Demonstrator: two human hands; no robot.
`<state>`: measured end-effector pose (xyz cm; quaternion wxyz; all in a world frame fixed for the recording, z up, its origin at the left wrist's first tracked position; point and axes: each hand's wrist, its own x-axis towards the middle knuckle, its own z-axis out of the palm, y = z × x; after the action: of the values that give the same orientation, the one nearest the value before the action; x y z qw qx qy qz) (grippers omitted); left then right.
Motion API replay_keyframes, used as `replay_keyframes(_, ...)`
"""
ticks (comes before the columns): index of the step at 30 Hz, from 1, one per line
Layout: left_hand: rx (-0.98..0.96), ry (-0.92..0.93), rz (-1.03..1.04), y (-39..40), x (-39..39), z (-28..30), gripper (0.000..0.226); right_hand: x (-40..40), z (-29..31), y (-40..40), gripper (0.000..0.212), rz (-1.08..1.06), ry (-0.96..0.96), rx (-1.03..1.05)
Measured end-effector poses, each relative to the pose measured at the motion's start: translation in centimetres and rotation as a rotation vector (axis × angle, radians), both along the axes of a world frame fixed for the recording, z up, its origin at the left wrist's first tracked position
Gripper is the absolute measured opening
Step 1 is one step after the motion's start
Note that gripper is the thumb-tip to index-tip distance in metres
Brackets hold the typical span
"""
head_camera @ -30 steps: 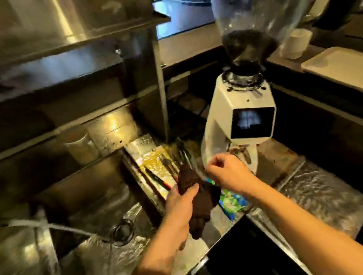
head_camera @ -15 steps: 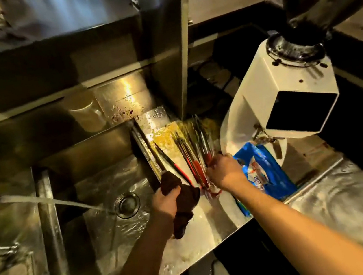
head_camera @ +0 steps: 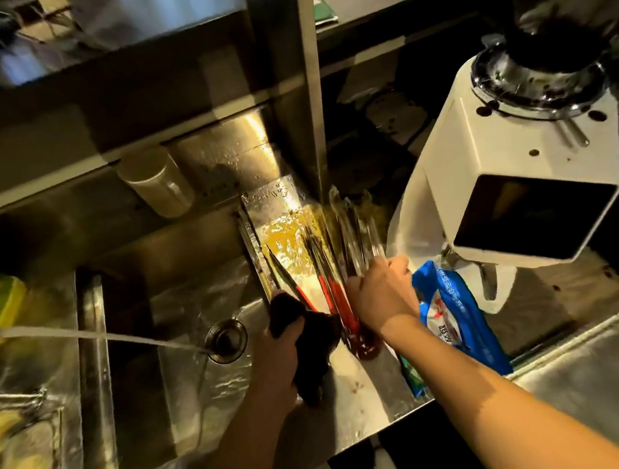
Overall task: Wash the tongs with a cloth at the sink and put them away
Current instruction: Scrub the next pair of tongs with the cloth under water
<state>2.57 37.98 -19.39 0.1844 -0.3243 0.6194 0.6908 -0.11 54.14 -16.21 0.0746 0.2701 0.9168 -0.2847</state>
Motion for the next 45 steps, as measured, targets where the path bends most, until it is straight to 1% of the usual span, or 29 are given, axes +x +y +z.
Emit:
replay_keyframes(4, 0.044, 0.082, 0.054, -1.4, -0.5, 1.3, 0.016, 0.1, 2.5, 0.3, 0.031, 0.012, 0.079, -0.004)
replay_keyframes(5, 0.058, 0.102, 0.073, -1.9, -0.7, 1.5, 0.014, 0.0, 3.2, 0.1, 0.032, 0.023, 0.087, -0.023)
replay_keyframes(7, 0.126, 0.121, 0.103, -3.3, -0.7, 2.0, 0.007, -0.3, 4.6, -0.8, 0.042, 0.086, 0.058, -0.055)
replay_keyframes(9, 0.170, 0.144, 0.149, -5.8, -0.6, 2.6, 0.012, -0.5, 5.9, -2.8, 0.043, 0.203, 0.080, -0.130)
replay_keyframes(10, 0.169, 0.160, 0.152, -6.7, -0.6, 2.6, 0.017, -0.3, 6.3, -3.3, 0.037, 0.233, 0.106, -0.221)
replay_keyframes(12, 0.200, 0.212, 0.179, -10.0, -0.5, 2.6, 0.027, -0.1, 7.0, -5.9, 0.025, 0.226, 0.116, -0.486)
replay_keyframes(14, 0.233, 0.262, 0.218, -12.8, -0.6, 3.0, 0.040, 0.1, 7.3, -8.1, 0.021, 0.156, 0.014, -0.817)
replay_keyframes(15, 0.241, 0.308, 0.241, -14.3, -0.7, 3.2, 0.044, 0.1, 7.4, -9.4, 0.024, 0.142, -0.061, -0.960)
replay_keyframes(16, 0.275, 0.379, 0.261, -16.0, -0.6, 3.3, 0.045, 0.0, 7.3, -10.7, 0.029, 0.153, -0.135, -1.040)
replay_keyframes(17, 0.317, 0.430, 0.274, -17.3, -0.6, 3.4, 0.045, -0.1, 7.3, -11.8, 0.031, 0.184, -0.194, -1.065)
replay_keyframes(19, 0.331, 0.420, 0.326, -20.3, -0.3, 2.9, 0.049, -0.1, 6.9, -14.6, 0.032, 0.290, -0.307, -1.000)
replay_keyframes(21, 0.299, 0.397, 0.363, -22.1, -0.7, 2.4, 0.053, 0.0, 6.2, -16.8, 0.039, 0.342, -0.366, -0.979)
replay_keyframes(23, 0.224, 0.295, 0.425, -23.5, -1.8, 2.3, 0.047, 0.1, 5.7, -19.2, 0.041, 0.374, -0.393, -0.993)
replay_keyframes(24, 0.168, 0.221, 0.421, -23.7, -2.6, 2.4, 0.044, 0.2, 5.6, -20.0, 0.043, 0.392, -0.404, -0.994)
replay_keyframes(26, 0.019, 0.086, 0.393, -24.7, -4.1, 2.2, 0.052, 0.5, 5.8, -22.0, 0.047, 0.441, -0.422, -0.997)
replay_keyframes(28, -0.068, 0.076, 0.325, -25.0, -5.5, 1.6, 0.059, 0.6, 5.9, -23.3, 0.044, 0.445, -0.426, -1.034)
replay_keyframes(29, -0.088, 0.075, 0.310, -25.2, -6.1, 1.2, 0.056, 0.7, 6.1, -23.8, 0.040, 0.447, -0.423, -1.047)
replay_keyframes(31, -0.028, 0.036, 0.333, -25.8, -7.1, 0.9, 0.040, 0.9, 6.3, -24.1, 0.032, 0.454, -0.424, -1.046)
replay_keyframes(33, 0.061, 0.015, 0.367, -26.6, -7.9, 1.4, 0.017, 1.2, 6.2, -23.8, 0.028, 0.459, -0.448, -1.038)
replay_keyframes(35, 0.054, 0.011, 0.437, -27.4, -8.7, 1.6, 0.006, 1.4, 6.2, -23.4, 0.028, 0.464, -0.470, -1.025)
replay_keyframes(36, 0.056, 0.002, 0.458, -27.5, -8.7, 1.7, 0.003, 1.3, 6.2, -23.3, 0.029, 0.465, -0.472, -1.006)
replay_keyframes(38, 0.173, -0.016, 0.435, -26.8, -8.5, 1.7, 0.002, 0.7, 6.5, -23.5, 0.029, 0.463, -0.463, -0.956)
replay_keyframes(40, 0.250, -0.040, 0.409, -26.2, -8.3, 1.8, 0.009, 0.3, 6.6, -23.9, 0.028, 0.454, -0.455, -0.945)
replay_keyframes(42, 0.227, -0.042, 0.432, -26.5, -8.8, 1.7, 0.011, 0.4, 6.5, -24.1, 0.025, 0.454, -0.455, -0.957)
replay_keyframes(44, 0.136, -0.038, 0.512, -27.1, -9.5, 1.5, 0.005, 0.4, 6.4, -24.0, 0.024, 0.466, -0.456, -0.945)
replay_keyframes(45, 0.133, -0.033, 0.529, -27.0, -9.6, 1.6, 0.005, 0.3, 6.5, -23.9, 0.023, 0.477, -0.455, -0.943)
